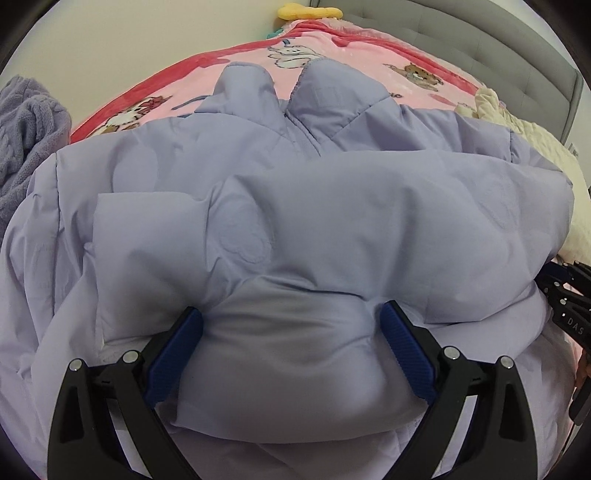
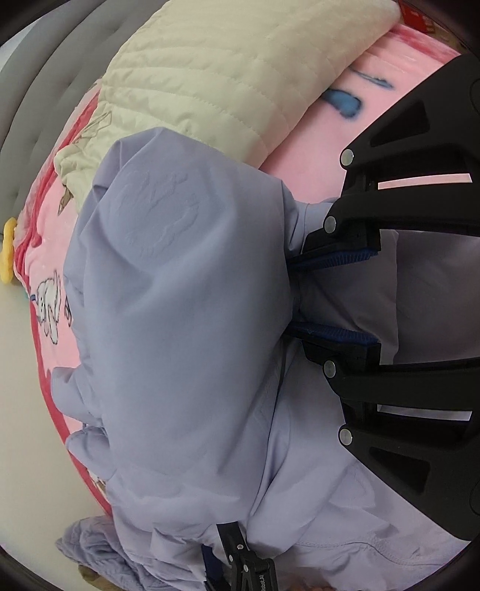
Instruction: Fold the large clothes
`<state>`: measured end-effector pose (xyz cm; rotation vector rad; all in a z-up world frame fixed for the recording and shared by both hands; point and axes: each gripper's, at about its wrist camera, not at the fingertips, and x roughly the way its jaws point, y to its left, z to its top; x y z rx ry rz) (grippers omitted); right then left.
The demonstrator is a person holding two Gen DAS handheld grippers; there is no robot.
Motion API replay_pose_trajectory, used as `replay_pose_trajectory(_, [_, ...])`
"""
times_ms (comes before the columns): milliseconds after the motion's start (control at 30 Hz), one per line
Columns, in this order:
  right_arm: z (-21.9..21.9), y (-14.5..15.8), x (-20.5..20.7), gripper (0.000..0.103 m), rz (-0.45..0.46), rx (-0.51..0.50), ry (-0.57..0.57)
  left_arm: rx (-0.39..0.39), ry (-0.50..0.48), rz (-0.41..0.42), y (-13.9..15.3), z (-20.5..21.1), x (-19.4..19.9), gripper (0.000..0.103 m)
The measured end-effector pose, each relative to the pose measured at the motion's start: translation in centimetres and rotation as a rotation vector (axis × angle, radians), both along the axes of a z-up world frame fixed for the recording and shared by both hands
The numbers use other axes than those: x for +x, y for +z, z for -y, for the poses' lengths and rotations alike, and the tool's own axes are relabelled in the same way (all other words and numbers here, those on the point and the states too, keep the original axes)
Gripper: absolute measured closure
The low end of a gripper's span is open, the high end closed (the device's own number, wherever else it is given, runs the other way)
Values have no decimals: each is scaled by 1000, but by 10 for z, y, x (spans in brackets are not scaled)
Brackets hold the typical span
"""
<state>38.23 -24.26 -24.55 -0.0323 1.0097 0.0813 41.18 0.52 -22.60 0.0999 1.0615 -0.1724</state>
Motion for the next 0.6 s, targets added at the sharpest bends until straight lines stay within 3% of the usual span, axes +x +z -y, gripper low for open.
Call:
replay_pose_trajectory(100, [10, 10, -13, 74, 16, 72, 13, 42, 8, 45, 13, 2, -9, 7])
replay_pose_trajectory(167, [16, 25, -32, 64, 97, 96, 36, 53, 5, 145, 29, 1, -27, 8])
replay_pose_trajectory(200, [19, 34, -47, 51, 165, 93, 52, 32, -19, 227, 39, -2, -44, 8])
replay_pose_trajectory(267, [21, 43, -72, 48, 268, 108, 105, 5, -57, 314, 46, -8, -68, 6])
replay_pose_trajectory(333, [22, 39, -79, 67, 255, 139, 141, 17, -55, 274, 38, -11, -69, 6])
replay_pose_trajectory(367, [21, 35, -78, 69, 230, 128, 135, 32, -42, 245, 32, -13, -66, 6])
replay_pose_trajectory(600, [17, -4, -47, 70, 57, 156, 39, -27, 23, 87, 0, -28, -43, 4])
